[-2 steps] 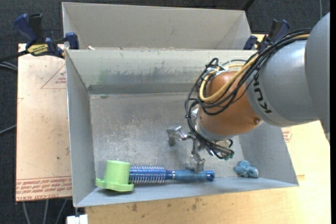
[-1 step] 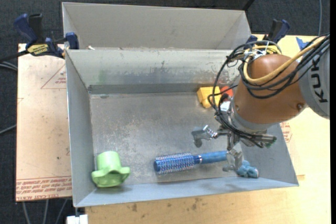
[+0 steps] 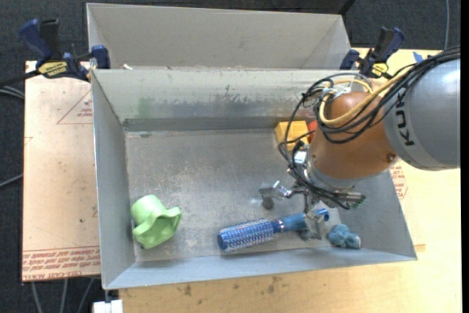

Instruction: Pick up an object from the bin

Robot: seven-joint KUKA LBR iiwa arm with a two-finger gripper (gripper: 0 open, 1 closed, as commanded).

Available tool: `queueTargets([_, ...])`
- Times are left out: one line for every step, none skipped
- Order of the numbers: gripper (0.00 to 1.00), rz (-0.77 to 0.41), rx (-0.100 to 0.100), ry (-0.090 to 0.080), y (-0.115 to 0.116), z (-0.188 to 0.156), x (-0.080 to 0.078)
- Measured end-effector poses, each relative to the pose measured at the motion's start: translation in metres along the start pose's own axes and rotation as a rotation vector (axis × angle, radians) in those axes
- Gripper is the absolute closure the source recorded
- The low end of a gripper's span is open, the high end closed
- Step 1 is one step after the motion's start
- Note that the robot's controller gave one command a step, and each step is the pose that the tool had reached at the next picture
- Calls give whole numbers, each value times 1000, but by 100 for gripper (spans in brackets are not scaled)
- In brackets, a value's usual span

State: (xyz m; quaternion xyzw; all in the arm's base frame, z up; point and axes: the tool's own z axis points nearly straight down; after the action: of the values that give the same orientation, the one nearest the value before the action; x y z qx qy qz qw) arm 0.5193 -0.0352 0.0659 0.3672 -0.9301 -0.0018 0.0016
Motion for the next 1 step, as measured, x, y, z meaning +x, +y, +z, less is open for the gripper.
queueTargets([100, -1, 4, -3, -1, -4, -1])
